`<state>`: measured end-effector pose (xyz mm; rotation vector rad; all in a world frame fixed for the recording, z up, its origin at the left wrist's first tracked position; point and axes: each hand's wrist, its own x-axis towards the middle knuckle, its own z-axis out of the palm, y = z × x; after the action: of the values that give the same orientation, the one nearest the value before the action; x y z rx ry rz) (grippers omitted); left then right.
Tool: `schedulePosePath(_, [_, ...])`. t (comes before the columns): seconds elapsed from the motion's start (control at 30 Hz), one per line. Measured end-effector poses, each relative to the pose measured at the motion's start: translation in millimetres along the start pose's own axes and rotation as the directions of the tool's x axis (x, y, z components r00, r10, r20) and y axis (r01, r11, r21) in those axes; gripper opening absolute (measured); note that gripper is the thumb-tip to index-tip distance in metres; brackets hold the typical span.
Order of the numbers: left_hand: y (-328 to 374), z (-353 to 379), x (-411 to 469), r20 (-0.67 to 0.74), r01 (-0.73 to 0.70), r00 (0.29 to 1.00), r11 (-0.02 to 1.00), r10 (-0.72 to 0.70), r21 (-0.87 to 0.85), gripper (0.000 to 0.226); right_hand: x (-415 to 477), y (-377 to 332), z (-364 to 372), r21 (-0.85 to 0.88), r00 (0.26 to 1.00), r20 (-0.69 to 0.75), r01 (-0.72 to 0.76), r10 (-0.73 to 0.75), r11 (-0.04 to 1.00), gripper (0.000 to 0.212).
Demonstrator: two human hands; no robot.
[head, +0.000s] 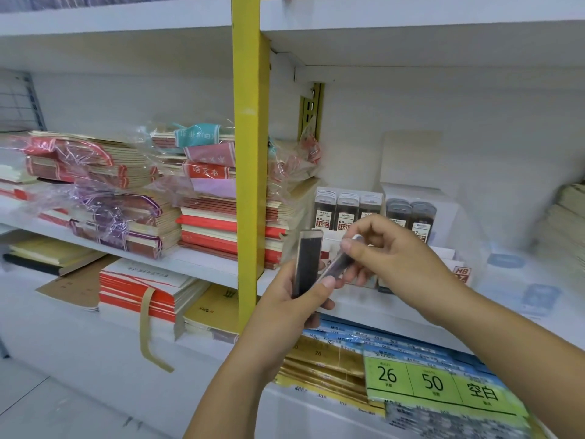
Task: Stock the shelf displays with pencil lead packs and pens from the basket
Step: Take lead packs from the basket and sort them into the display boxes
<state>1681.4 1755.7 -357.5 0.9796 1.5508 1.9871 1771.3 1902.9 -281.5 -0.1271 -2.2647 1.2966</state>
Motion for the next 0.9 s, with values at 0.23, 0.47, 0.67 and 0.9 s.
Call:
schedulePosePath(0.23, [-1,-8,-5,-0.013,0.074,0.997,0.992,-0.076,-0.101,0.03,-7,5,-16,0.111,0.997,-0.004,-0.078,0.079,0.991,0.028])
schedulePosePath(0.47, [-1,-5,-3,-0.039,0.044,0.998,0.997,-0.046,-0.068,0.03,-10,-1,-19,0.128,0.991,-0.054,-0.113,0.121,0.985,0.022])
schedulePosePath(0.67, [2,2,4,-0.116,0.029,0.992,0.991,-0.044,-0.129,0.018,17,-31,-59,-0.307,0.888,-0.328,0.223,-0.323,0.925,0.025])
schedulePosePath(0.9, [-4,-3,9,-0.209,-0.025,0.978,0.991,-0.003,-0.129,0.013,59,-19,-58,-0.844,0.908,-0.004,0.222,-0.419,0.488,0.028])
